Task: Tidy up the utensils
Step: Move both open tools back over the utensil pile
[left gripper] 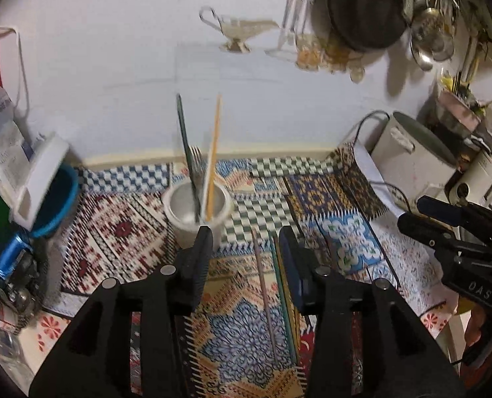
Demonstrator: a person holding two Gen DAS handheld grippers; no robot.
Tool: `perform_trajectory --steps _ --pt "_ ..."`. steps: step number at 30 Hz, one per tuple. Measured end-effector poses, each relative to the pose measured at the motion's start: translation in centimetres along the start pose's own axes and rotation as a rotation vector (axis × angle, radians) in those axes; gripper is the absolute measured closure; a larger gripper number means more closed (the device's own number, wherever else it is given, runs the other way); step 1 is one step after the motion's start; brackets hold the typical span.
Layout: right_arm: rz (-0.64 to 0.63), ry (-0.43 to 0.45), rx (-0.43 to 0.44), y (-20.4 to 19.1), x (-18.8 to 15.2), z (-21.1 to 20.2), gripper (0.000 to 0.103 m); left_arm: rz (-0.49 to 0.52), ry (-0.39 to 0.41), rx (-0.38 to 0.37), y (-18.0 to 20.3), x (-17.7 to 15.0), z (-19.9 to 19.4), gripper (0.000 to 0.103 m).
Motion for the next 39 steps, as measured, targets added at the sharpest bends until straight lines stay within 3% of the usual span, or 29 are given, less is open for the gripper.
perform_trajectory --steps 11,17,23,30,36,39 --pt "0.125 -0.244 -0.074 4.5 -7.9 5.0 0.059 0.015 -0.224 -0.029 1.9 -6.6 6.9 0.062" --pt "0.193 -0.381 -0.056 5.7 -12.0 8.4 0.059 0.014 -0.322 -0.033 2.4 -9.4 9.5 0.062" --pt "0.222 -0.449 -0.052 6.2 -13.7 11.6 0.059 0.011 -0.364 -0.036 2.5 -10.7 10.7 0.062" --pt "0.224 -0.447 -0.033 6.4 -12.7 13.8 0.059 0.013 -0.365 -0.031 2.4 -10.7 11.0 0.062" --pt "0.176 -0.417 -0.07 6.3 -11.6 15.3 0.072 0.027 -0.377 -0.062 3.6 -10.3 11.9 0.062" --pt "0.159 -0.402 -0.081 6.5 -11.4 15.8 0.094 0.039 -0.392 -0.091 4.7 -10.0 12.6 0.062"
Point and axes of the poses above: each gripper's, at about its wrist camera, not at the fingertips, and z roughly the way its jaws point, y to its right, x to its top, the point moved 4 cm from there along z, roughly the way its jaws point, and after that the axes turned 1 degree about -x, right-handed, at the moved point
